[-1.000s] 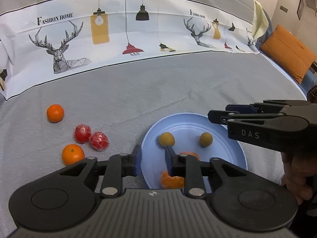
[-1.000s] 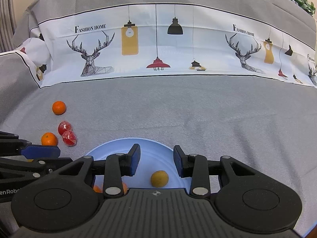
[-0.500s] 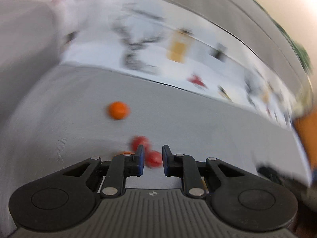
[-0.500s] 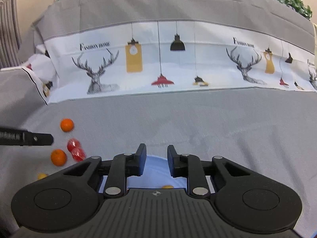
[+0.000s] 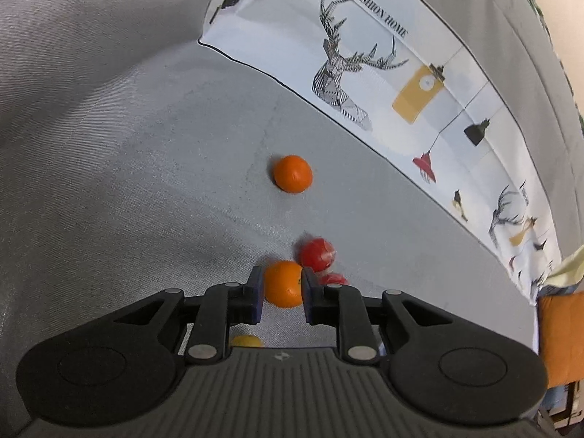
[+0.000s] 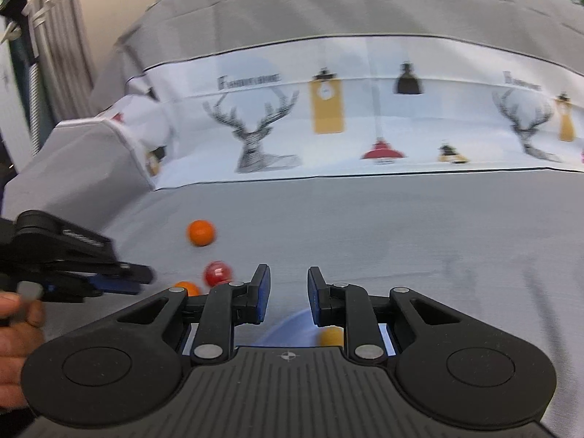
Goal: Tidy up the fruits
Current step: 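Move left gripper to a mandarin while right gripper reaches a red wrapped fruit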
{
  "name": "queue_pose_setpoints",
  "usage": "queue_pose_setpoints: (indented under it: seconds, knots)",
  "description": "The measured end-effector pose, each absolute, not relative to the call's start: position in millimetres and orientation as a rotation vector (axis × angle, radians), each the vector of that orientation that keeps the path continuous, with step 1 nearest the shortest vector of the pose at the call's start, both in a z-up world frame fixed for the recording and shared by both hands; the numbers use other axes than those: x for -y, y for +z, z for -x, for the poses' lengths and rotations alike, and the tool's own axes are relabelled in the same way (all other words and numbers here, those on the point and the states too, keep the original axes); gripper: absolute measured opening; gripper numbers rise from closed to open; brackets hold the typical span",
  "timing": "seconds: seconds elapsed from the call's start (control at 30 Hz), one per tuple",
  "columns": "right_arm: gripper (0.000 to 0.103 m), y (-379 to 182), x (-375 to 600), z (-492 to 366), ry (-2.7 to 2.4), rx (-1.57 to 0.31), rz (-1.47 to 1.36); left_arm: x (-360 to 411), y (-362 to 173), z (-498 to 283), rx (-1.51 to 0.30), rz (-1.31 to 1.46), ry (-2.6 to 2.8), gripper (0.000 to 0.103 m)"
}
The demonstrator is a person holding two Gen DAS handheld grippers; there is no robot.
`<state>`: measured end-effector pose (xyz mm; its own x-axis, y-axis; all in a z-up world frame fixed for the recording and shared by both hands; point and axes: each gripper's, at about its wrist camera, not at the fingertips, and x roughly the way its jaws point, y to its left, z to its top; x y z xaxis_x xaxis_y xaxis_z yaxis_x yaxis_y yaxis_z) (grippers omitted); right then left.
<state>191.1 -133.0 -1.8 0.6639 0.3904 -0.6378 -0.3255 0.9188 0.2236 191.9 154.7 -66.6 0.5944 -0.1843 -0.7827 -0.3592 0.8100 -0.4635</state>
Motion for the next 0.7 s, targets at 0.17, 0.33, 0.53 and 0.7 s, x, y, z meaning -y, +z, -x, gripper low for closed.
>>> queue_pose_setpoints:
  seconds: [0.17,0.33,0.53,0.7]
  knots:
    - [0.024,-9.5,105.0,-198.8,0.459,-0.769,-0.067,-155.3,-74.5,-195.3,-0.976,0.66,0.111,0.034]
    - [0.024,-16.7,85.9,-207.8,0.485,-0.791,-0.045,-152.7,-78.9,-205.8,-0.997,0.65,0.1,0.039]
    - [0.024,-34.7,67.4,-222.7,0.478,-0.834,-0.013,-152.4,-83.3,-217.5,-1.002,0.662,0.094,0.044]
    - [0.024,-49.9,53.9,-233.2,0.471,-0.854,0.036,-150.0,-87.6,-225.9,-1.019,0.654,0.096,0.045]
